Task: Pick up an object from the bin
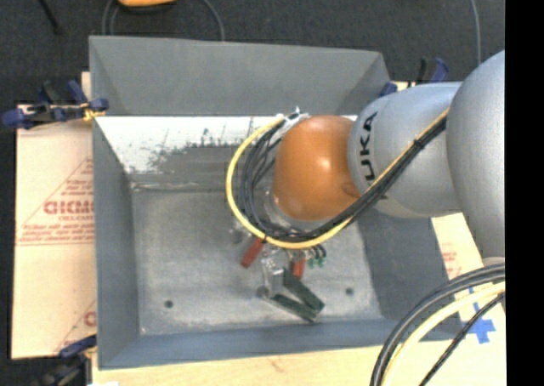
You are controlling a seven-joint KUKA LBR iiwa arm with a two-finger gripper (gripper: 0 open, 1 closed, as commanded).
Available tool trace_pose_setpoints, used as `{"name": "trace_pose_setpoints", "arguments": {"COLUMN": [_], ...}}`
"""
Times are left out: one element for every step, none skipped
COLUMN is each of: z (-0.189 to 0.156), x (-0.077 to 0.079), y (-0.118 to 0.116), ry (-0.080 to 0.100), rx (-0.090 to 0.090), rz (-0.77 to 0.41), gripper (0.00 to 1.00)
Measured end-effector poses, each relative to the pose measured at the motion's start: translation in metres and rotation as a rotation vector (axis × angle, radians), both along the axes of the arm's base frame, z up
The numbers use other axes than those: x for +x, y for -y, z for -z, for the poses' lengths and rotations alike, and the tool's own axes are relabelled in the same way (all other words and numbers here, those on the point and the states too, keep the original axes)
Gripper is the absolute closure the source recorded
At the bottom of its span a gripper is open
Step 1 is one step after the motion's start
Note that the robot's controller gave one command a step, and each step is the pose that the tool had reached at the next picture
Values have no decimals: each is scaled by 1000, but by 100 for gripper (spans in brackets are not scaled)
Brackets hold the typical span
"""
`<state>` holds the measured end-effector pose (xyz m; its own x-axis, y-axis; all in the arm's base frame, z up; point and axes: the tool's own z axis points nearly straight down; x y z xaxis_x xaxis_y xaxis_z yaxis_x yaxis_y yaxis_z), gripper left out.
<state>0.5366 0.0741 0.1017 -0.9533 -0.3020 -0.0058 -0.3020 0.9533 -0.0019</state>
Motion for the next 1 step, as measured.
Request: {"name": "trace_pose_setpoints", "arguments": {"z": [30], "x": [36], "y": [26], "ry": [-2], "rx": [4], "rz": [460], "gripper": [100]}}
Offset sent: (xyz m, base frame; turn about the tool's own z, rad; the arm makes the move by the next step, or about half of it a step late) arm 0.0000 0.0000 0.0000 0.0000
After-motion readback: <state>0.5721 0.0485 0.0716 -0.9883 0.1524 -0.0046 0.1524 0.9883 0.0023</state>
